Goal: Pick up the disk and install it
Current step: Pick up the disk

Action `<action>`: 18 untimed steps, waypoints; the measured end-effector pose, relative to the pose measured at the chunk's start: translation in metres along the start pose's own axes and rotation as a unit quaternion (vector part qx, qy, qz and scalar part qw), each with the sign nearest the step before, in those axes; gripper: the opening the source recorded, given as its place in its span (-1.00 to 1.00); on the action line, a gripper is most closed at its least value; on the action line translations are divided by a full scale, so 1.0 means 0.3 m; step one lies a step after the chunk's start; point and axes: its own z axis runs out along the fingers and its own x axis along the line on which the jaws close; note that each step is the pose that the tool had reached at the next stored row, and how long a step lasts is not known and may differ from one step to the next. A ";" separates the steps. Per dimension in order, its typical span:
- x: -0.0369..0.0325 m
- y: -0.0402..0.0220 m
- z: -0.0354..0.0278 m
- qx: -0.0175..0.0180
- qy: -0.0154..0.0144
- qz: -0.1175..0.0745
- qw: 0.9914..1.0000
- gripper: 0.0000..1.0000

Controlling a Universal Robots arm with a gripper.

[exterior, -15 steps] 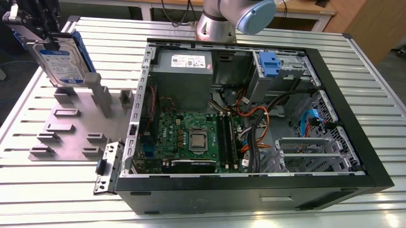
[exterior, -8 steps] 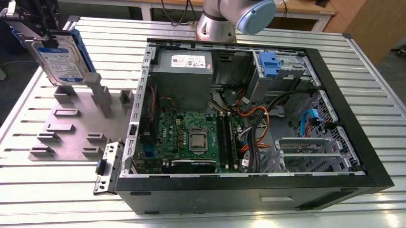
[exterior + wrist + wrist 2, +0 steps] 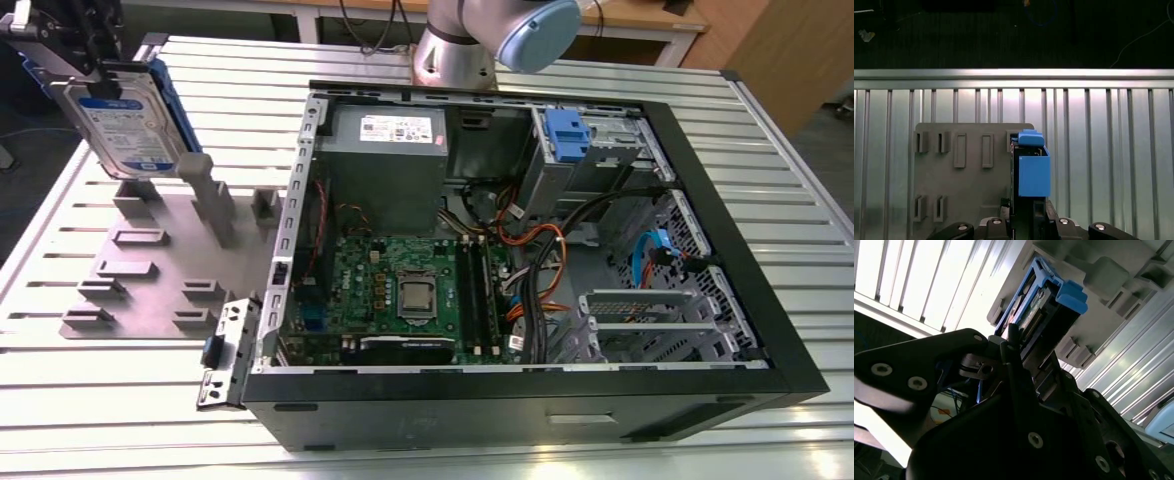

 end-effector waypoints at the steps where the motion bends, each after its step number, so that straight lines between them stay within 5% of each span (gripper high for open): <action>1: 0.000 0.000 -0.003 0.000 0.000 0.000 1.000 -0.30; 11: 0.000 0.001 -0.014 0.000 0.000 0.000 1.000 -0.30; 18: -0.001 0.002 -0.047 0.000 0.000 0.000 1.000 -0.30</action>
